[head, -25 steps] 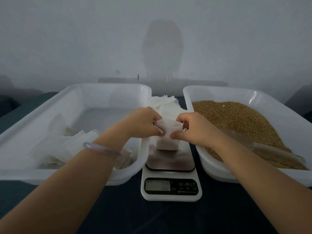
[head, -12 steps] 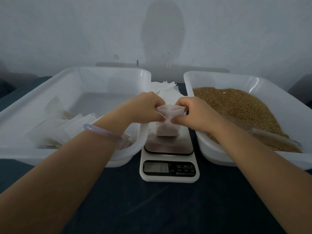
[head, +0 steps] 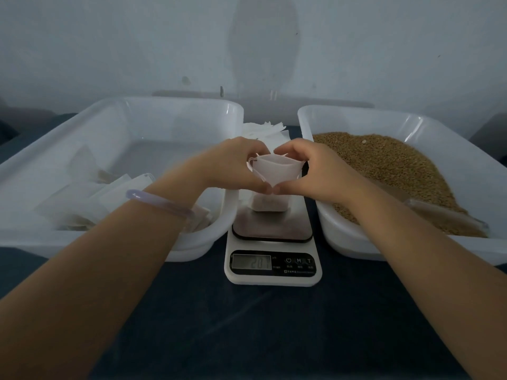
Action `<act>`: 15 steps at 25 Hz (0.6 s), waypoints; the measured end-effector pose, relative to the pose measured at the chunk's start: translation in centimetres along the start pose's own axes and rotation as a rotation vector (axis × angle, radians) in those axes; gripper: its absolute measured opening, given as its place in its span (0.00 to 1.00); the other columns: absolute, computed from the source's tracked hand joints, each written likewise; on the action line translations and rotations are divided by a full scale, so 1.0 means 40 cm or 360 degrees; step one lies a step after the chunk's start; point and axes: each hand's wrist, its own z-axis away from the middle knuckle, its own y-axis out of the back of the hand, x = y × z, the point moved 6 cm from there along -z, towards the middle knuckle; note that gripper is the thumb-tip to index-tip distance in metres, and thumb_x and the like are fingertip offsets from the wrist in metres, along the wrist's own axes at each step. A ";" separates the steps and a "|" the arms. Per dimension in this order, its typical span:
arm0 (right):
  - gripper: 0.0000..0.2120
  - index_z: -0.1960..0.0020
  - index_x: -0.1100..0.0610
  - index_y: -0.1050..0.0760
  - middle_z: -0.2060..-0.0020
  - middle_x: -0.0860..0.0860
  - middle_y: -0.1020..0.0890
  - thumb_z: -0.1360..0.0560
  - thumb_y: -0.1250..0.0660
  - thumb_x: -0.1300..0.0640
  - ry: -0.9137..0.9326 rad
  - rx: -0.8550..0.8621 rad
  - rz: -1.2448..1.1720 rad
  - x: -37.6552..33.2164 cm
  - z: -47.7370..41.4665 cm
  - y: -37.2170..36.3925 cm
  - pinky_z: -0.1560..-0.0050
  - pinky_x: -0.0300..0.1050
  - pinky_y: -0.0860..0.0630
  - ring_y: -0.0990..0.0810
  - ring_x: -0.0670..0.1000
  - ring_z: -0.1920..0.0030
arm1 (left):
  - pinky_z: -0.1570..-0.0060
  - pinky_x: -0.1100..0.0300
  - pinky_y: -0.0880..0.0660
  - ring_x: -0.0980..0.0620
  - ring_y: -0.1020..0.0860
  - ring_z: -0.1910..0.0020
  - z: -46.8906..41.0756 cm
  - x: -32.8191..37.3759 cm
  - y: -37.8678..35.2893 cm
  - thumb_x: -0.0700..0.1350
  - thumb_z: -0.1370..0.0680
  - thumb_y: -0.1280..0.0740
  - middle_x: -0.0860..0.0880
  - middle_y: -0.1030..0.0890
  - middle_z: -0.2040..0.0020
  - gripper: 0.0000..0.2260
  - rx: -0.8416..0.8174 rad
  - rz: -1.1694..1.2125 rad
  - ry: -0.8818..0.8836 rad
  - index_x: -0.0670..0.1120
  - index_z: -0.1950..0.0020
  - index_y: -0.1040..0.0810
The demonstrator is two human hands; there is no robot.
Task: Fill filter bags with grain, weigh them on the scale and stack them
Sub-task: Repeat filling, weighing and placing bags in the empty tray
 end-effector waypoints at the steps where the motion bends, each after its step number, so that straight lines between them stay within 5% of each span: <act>1: 0.32 0.37 0.47 0.29 0.49 0.42 0.23 0.38 0.21 0.50 -0.0003 -0.0001 -0.0020 0.001 0.001 0.000 0.55 0.33 0.32 0.25 0.43 0.47 | 0.54 0.61 0.28 0.52 0.23 0.51 0.001 -0.001 0.000 0.46 0.34 0.23 0.51 0.21 0.50 0.20 -0.0008 0.0023 0.0009 0.49 0.45 0.24; 8: 0.36 0.33 0.47 0.32 0.50 0.41 0.24 0.38 0.21 0.51 0.0016 -0.0010 -0.0047 -0.001 0.002 0.002 0.56 0.31 0.34 0.26 0.41 0.47 | 0.56 0.67 0.30 0.53 0.24 0.50 0.003 0.000 -0.001 0.46 0.33 0.23 0.52 0.22 0.49 0.20 -0.0029 0.0059 0.0027 0.51 0.46 0.26; 15: 0.36 0.33 0.47 0.32 0.50 0.41 0.24 0.38 0.21 0.51 0.0026 -0.0012 -0.0062 -0.002 0.002 0.004 0.56 0.30 0.34 0.26 0.41 0.47 | 0.51 0.62 0.29 0.52 0.24 0.48 0.000 -0.002 -0.003 0.47 0.33 0.23 0.50 0.22 0.47 0.21 -0.0037 0.0029 0.0018 0.49 0.42 0.25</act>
